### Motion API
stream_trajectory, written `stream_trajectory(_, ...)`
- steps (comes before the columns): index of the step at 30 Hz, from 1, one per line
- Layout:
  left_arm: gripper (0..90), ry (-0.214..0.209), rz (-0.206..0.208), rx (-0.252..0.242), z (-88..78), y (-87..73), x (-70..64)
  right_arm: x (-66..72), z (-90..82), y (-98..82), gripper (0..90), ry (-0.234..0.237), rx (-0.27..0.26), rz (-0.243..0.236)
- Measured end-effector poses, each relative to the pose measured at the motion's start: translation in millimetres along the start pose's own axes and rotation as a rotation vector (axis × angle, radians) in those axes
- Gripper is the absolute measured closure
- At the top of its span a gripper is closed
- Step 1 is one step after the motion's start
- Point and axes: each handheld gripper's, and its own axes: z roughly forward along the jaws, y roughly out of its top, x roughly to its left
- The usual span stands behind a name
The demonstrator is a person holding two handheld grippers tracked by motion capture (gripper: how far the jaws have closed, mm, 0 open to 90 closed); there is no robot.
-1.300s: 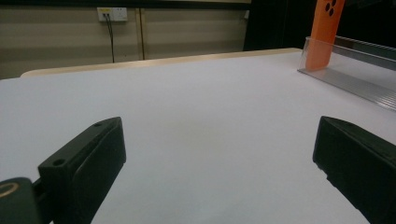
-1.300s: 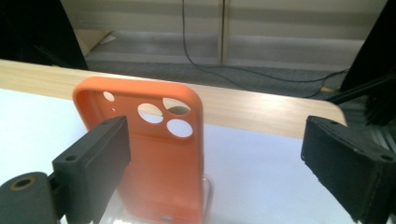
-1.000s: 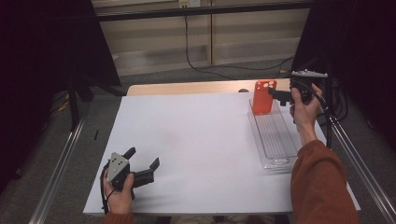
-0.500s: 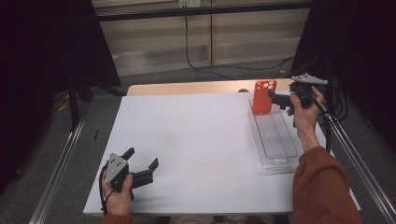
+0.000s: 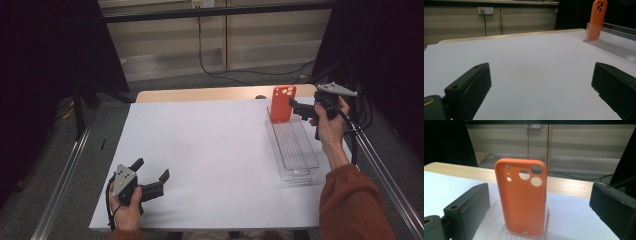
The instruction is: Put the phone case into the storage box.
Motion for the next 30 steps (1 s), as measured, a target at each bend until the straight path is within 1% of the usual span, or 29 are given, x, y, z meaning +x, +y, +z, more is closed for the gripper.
stream_trajectory(2, 2.7, 0.001, -0.001, -0.001, -0.2, 0.1, -0.1, 0.0, -3.2, -0.3, 2.3, -0.004, -0.009, 0.0)
stream_trajectory(5, 2.7, 0.001, 0.0, -0.004, -0.2, 0.3, -0.3, 0.3, -10.0, -1.4, 2.5, 0.012, -0.007, 0.003)
stream_trajectory(8, 2.7, 0.003, -0.001, -0.005, -0.3, 0.4, -0.6, 1.1, -14.5, -1.9, 3.6, 0.013, -0.003, -0.002)
stream_trajectory(9, 2.7, 0.003, 0.0, -0.006, -0.4, 0.5, -0.5, 0.9, -16.3, -2.4, 3.4, 0.019, -0.009, -0.002)
stream_trajectory(10, 2.7, 0.005, 0.001, -0.008, -0.6, 0.6, -0.4, -0.3, -20.5, -3.9, 2.7, 0.041, -0.025, -0.004)
stream_trajectory(14, 2.7, 0.001, 0.0, -0.006, -0.1, 0.5, -1.2, -0.8, -24.9, -6.6, 3.0, 0.042, -0.028, 0.011)
stream_trajectory(16, 2.7, 0.0, 0.007, -0.006, -0.2, 0.8, -1.6, -0.2, -27.8, -8.4, 3.4, 0.043, -0.042, 0.003)
stream_trajectory(17, 2.7, 0.0, 0.007, -0.007, -0.4, 1.0, -1.6, 0.2, -29.8, -9.3, 3.4, 0.05, -0.047, 0.003)
stream_trajectory(19, 2.7, 0.0, 0.004, -0.011, -0.7, 1.0, -1.4, 1.1, -32.2, -10.8, 3.4, 0.048, -0.056, 0.005)
stream_trajectory(22, 2.7, 0.006, 0.001, -0.014, -0.9, 0.9, -0.9, 2.8, -36.3, -13.2, 3.1, 0.059, -0.054, 0.0)
stream_trajectory(26, 2.7, 0.009, 0.001, -0.017, -1.2, 1.1, -1.3, 6.9, -44.0, -15.1, 3.0, 0.068, -0.077, -0.018)
stream_trajectory(30, 2.7, 0.01, 0.001, -0.016, -1.6, 1.0, -1.2, 8.3, -49.0, -16.8, 3.1, 0.074, -0.085, -0.015)
